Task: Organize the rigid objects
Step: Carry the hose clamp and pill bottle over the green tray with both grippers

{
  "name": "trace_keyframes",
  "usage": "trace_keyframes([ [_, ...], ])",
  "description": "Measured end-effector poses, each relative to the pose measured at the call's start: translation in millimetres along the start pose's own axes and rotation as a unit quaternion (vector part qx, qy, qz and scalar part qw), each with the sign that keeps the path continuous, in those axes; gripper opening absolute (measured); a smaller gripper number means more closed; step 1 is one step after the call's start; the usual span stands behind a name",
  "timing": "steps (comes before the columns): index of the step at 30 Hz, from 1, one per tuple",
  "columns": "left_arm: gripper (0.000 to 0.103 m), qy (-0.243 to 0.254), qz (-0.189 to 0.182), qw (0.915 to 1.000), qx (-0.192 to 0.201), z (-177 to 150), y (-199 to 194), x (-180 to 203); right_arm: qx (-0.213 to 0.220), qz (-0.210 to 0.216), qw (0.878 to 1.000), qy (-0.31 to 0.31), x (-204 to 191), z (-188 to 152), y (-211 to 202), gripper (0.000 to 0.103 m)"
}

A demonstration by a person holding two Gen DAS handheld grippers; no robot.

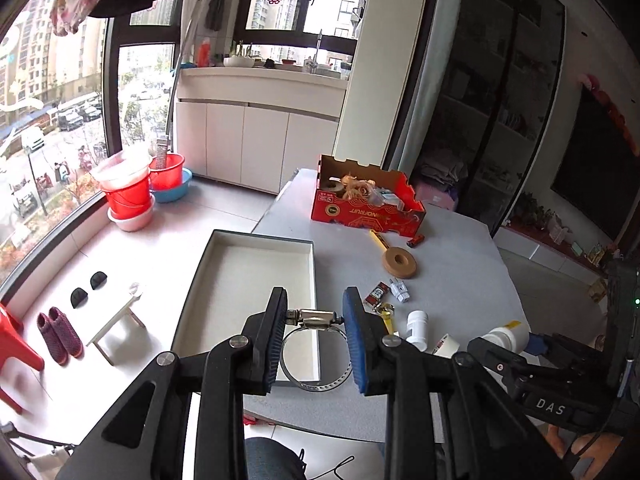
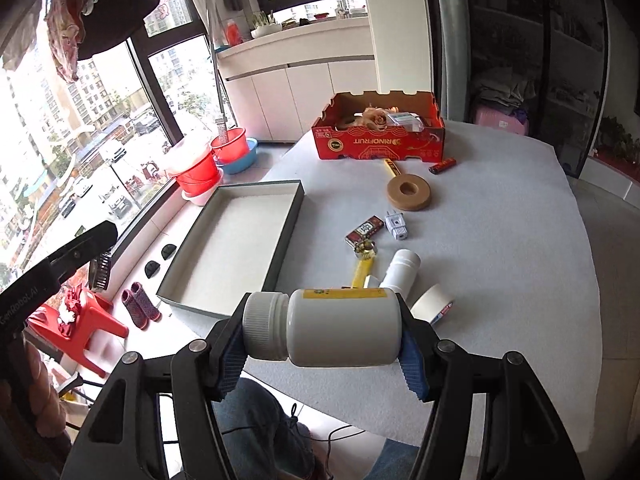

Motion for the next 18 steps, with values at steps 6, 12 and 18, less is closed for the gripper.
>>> trace_keyframes([
  [6, 0.031, -0.022, 0.049, 0.9982, -0.027, -16, 47, -52, -0.018, 0.008, 0.999, -0.027, -44, 17, 32, 0.065],
  [12, 0.031, -0.048, 0.069, 0.9938, -0.073, -42, 109, -85, -0.056, 0.017, 0.997, -0.043, -67, 22, 90, 0.065],
  [18, 0.031, -0.074, 0.072, 0.9882, -0.113, -51, 162, -111, -0.087, 0.027, 0.994, -0.061, -86, 32, 151, 0.065],
])
Point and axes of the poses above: each gripper's, at about its wrist camera, not at the fingertips, and y roughly the way its jaws point, x to its right, z to its top, the point moved 10 cm from there along y, roughly the way its jaws point, and after that the axes turned 6 degrees about -x, right-handed, at the moved point
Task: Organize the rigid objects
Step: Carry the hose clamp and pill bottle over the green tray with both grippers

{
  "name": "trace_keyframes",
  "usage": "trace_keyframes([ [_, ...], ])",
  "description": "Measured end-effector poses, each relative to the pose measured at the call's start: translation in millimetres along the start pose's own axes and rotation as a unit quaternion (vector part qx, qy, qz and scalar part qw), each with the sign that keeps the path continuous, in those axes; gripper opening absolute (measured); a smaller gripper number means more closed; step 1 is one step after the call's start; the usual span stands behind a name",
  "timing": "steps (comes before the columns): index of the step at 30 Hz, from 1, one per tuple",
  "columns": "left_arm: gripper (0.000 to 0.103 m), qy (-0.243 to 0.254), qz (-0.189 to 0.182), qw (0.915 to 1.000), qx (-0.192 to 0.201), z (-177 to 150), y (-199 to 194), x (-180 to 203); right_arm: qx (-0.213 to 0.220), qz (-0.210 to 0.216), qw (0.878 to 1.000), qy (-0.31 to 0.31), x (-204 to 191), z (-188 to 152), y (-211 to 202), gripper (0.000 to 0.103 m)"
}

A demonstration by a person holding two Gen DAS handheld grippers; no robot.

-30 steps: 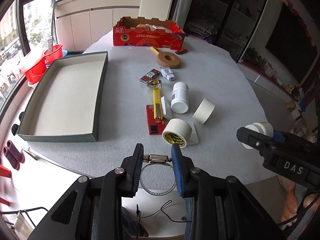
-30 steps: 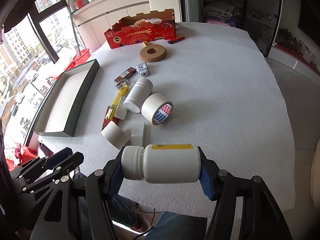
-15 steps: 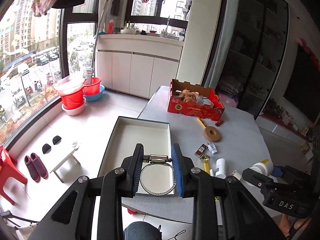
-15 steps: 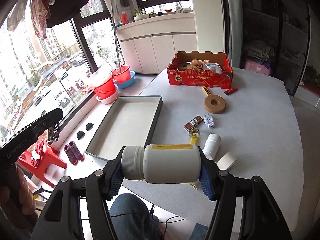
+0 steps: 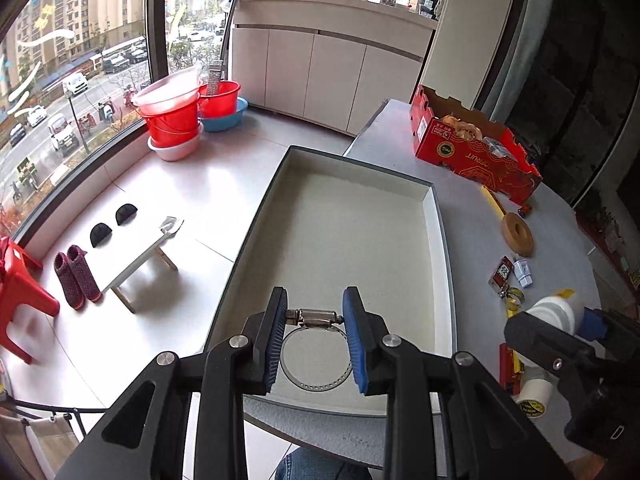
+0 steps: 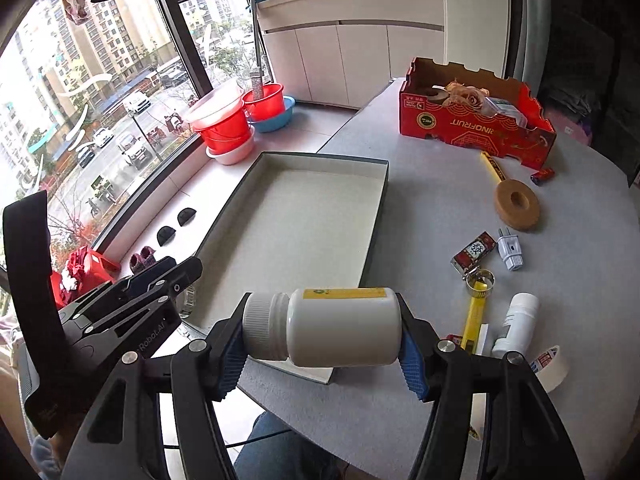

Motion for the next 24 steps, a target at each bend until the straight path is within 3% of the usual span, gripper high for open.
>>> trace_keyframes([
  [8, 0.031, -0.013, -0.001, 0.9996, -0.027, 4, 15, -10, -0.039, 0.012, 0.999, -0.011, -9, 12, 46, 0.065],
  [18, 0.031, 0.015, -0.015, 0.9998, 0.002, 2, -11, -8, -0.006, 0.010, 0.998, 0.058, -6, -3, 16, 0.065],
  [24, 0.031, -0.001, -0.013, 0.9998, 0.015, -7, -25, -8, 0.014, 0.011, 0.999, 0.051, -13, -14, -8, 0.065],
])
Point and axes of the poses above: each gripper's, at about its wrist camera, not at the fingertips, and y roughly the way its jaws point, x to its right, z to its top, the point moved 10 cm from there along y, roughly the way its jaws point, and after that the axes turned 6 degrees about -x, right-handed, at the moved point
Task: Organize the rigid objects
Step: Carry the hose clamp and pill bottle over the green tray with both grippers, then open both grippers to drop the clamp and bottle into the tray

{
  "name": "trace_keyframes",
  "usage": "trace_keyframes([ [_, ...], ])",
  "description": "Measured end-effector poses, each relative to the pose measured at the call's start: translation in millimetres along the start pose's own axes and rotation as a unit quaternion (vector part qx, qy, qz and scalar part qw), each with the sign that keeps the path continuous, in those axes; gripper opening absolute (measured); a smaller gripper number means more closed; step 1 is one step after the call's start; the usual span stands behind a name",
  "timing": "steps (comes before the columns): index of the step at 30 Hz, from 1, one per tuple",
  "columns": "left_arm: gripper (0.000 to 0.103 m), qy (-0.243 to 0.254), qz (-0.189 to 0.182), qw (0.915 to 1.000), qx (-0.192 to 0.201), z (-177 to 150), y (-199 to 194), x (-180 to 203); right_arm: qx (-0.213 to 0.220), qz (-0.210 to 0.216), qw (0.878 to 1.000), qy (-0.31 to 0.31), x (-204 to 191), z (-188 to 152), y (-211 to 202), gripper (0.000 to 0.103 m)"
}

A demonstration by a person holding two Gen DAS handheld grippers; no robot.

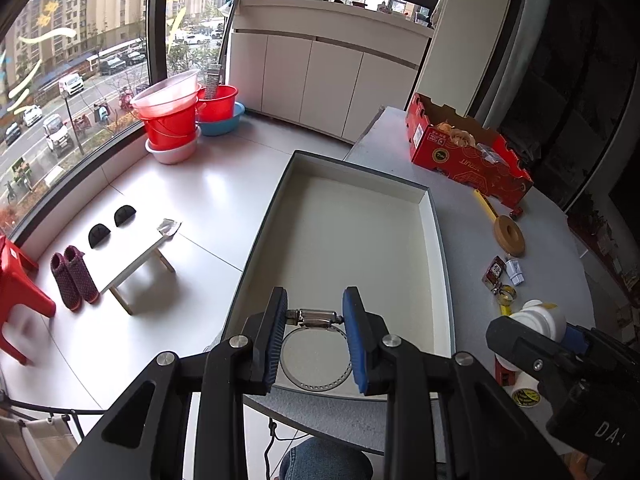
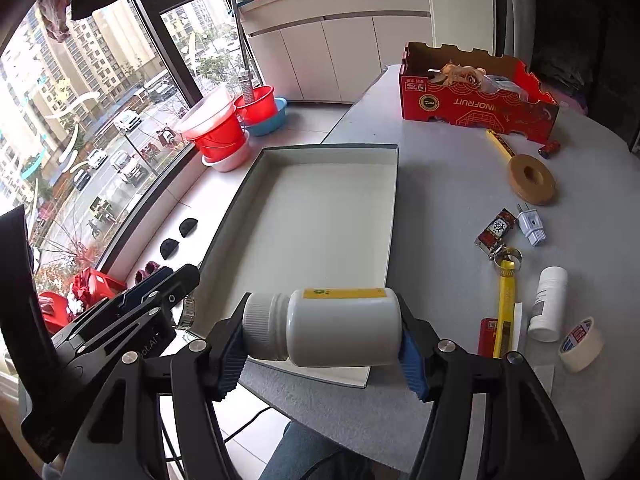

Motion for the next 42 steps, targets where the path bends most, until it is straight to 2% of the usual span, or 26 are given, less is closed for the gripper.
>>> trace_keyframes([
  [4, 0.031, -0.005, 0.015, 0.9999, 0.000, -3, 5, 5, 0.003, 0.007, 1.000, -0.016, 1, 4, 0, 0.065],
  [11, 0.031, -0.023, 0.047, 0.9985, -0.015, -2, 34, 11, -0.017, 0.040, 0.998, -0.039, 2, 19, 26, 0.065],
  [20, 0.031, -0.043, 0.092, 0.9937, -0.047, 3, 72, 0, -0.035, 0.079, 0.995, -0.056, 1, 49, 61, 0.065],
  [24, 0.031, -0.038, 0.110, 0.9920, -0.049, 6, 81, -3, -0.041, 0.090, 0.993, -0.060, -3, 59, 75, 0.065],
  [42, 0.031, -0.041, 0.110, 0.9895, -0.083, -3, 110, -4, -0.067, 0.085, 0.991, -0.072, -7, 65, 105, 0.065],
])
Point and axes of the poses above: each gripper's, at about its wrist camera, not at the fingertips, and y roughly the way its jaws point, x to its right, z to its top, the point moved 10 cm from there along y, roughly the way its jaws point, and after that the axes turned 6 degrees about -x, right-handed, at the moved point
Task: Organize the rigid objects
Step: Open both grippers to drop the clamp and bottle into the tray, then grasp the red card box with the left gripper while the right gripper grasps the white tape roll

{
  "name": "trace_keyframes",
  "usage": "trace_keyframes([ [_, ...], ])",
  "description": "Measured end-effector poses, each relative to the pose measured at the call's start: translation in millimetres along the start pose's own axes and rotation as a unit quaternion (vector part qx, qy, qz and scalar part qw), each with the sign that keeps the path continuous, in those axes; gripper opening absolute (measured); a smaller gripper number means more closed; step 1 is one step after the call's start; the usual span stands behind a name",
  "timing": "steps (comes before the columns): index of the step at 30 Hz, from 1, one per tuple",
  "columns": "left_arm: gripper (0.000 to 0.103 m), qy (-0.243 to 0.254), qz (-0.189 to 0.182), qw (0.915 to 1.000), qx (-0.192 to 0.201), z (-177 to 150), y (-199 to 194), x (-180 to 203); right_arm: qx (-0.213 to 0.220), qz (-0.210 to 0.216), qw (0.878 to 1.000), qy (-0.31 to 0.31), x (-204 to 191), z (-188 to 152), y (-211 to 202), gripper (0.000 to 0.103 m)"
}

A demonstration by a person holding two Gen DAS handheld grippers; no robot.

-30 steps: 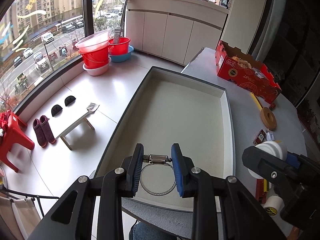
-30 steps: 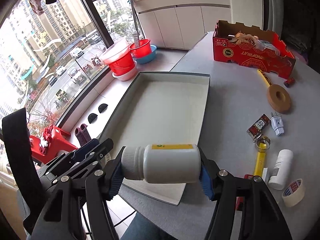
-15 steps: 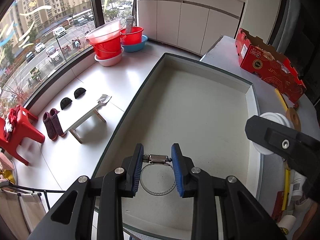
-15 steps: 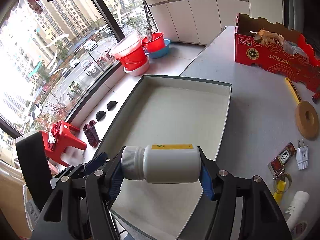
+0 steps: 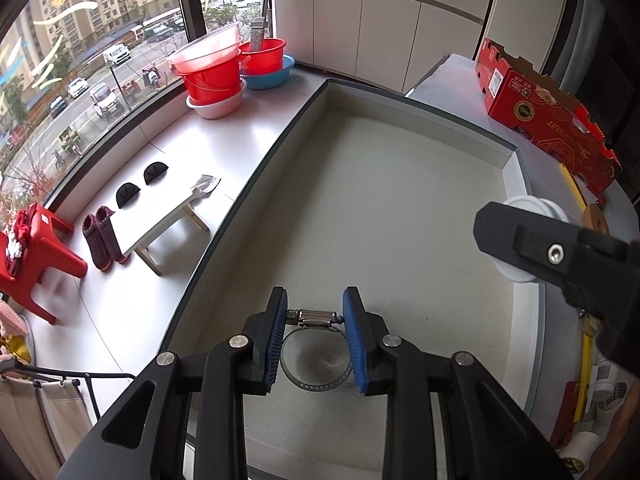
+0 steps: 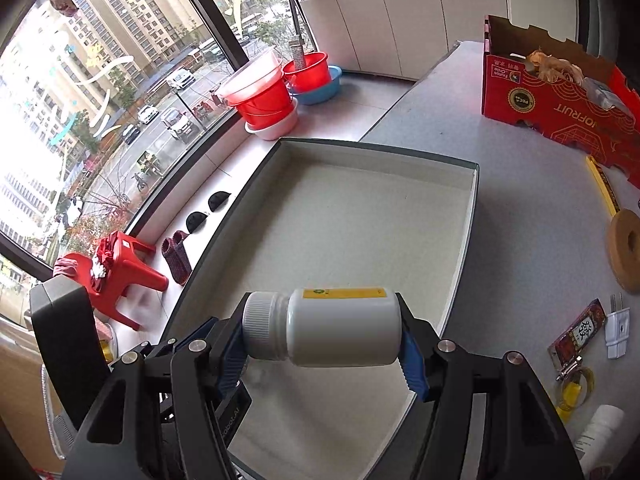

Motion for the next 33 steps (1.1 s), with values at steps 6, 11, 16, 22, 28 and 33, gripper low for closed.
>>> trace_keyframes([
  [6, 0.032, 0.004, 0.005, 1.0000, -0.003, -2, 6, -1, -0.015, -0.011, 1.000, -0.009, -2, 0, 14, 0.065],
  [11, 0.090, -0.001, 0.010, 0.9999, 0.008, -1, 3, -6, -0.025, -0.017, 1.000, -0.002, 2, -2, 22, 0.091],
  [16, 0.103, 0.008, 0.011, 0.9999, -0.005, -4, 4, -4, -0.004, -0.022, 1.000, 0.016, 14, 0, 5, 0.095],
  [22, 0.103, 0.024, -0.003, 0.9995, 0.019, -15, -25, 12, 0.035, -0.043, 0.998, 0.040, 36, -22, -46, 0.095],
  [28, 0.103, 0.071, -0.052, 0.9957, 0.028, -53, -61, 62, 0.081, -0.107, 0.987, 0.084, 90, -91, -112, 0.095],
  [33, 0.103, 0.149, -0.072, 0.9852, 0.043, -96, -81, 124, 0.100, -0.160, 0.970, 0.151, 155, -168, -157, 0.095],
])
Point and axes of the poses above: each gripper's, at about its wrist camera, not at the fingertips, and y roughly the way its jaws point, x to its right, z to its top, the point moved 10 cm from there along y, roughly the way its jaws point, and after that the axes turned 6 degrees about -x, right-handed, at the moved point
